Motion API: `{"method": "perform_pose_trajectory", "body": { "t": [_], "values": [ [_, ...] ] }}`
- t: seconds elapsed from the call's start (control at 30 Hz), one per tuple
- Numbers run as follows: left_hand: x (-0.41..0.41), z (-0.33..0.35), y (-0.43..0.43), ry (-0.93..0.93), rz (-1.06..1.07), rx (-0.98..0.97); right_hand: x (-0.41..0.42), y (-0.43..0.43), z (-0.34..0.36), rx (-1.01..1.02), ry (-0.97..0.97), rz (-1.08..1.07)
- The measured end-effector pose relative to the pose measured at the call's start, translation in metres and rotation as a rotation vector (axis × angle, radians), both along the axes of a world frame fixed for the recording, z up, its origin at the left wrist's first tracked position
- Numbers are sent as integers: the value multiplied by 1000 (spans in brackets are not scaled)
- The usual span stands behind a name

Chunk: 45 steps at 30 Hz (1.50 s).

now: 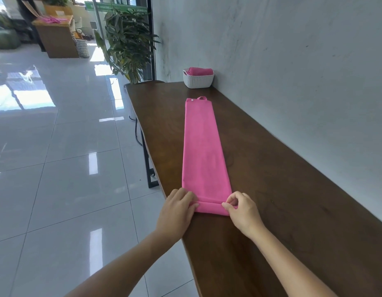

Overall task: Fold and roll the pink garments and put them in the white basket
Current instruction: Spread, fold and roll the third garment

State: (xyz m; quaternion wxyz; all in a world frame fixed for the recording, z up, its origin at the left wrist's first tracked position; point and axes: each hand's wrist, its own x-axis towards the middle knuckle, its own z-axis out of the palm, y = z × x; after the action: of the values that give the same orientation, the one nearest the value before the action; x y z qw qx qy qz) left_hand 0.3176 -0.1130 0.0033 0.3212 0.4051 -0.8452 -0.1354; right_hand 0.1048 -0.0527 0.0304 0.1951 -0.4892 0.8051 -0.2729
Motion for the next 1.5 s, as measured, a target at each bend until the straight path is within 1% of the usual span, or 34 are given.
{"method": "perform_pose_trajectory", "body": {
  "t": [0.1,0.17,0.2,0.3,0.33,0.4,0.5,0.63,0.73,0.83,0.97,1.1,1.2,1.27,1.33,1.37,1.43,1.5],
  "values": [
    [4,-5,1,-57,-130,-241,1,-4,-4,4,38,-31],
    [5,-6,0,-96,-149,-340,2,-3,-4,-20,88,-43],
    [4,-8,-2,-123,-157,-372,2,-1,-5,-55,154,-38],
    [2,-15,-8,-184,-185,-396,0,7,-13,-240,479,62],
    [2,-17,-9,-190,-191,-405,-1,11,-17,-301,547,96],
    [1,-19,-9,-193,-185,-413,-2,17,-24,-372,602,164],
    [-1,-22,-10,-178,-150,-401,-7,24,-31,-408,654,249],
    [-8,-15,-9,-152,-94,-302,-11,26,-33,-367,686,317],
    [-9,-8,-17,-163,-61,-162,-8,21,-31,-355,613,251],
    [-8,-1,-24,-166,-55,44,-4,16,-29,-309,392,179],
    [-6,9,-28,-155,-3,211,-1,15,-24,-223,146,145],
    [0,19,-34,-179,31,439,8,13,-15,-217,-118,30],
    [5,26,-43,-111,18,679,10,8,-8,-173,-231,-21],
    [6,28,-46,-89,30,723,11,4,-3,-132,-253,-40],
    [3,29,-41,-65,105,629,12,-1,1,-98,-221,-69],
    [0,29,-35,-57,148,524,13,-4,2,-84,-193,-83],
    [-5,24,-22,-73,178,219,13,-9,4,-67,-139,-111],
    [-6,12,-15,-113,146,-45,13,-14,4,-60,-109,-143]
  ]
}}
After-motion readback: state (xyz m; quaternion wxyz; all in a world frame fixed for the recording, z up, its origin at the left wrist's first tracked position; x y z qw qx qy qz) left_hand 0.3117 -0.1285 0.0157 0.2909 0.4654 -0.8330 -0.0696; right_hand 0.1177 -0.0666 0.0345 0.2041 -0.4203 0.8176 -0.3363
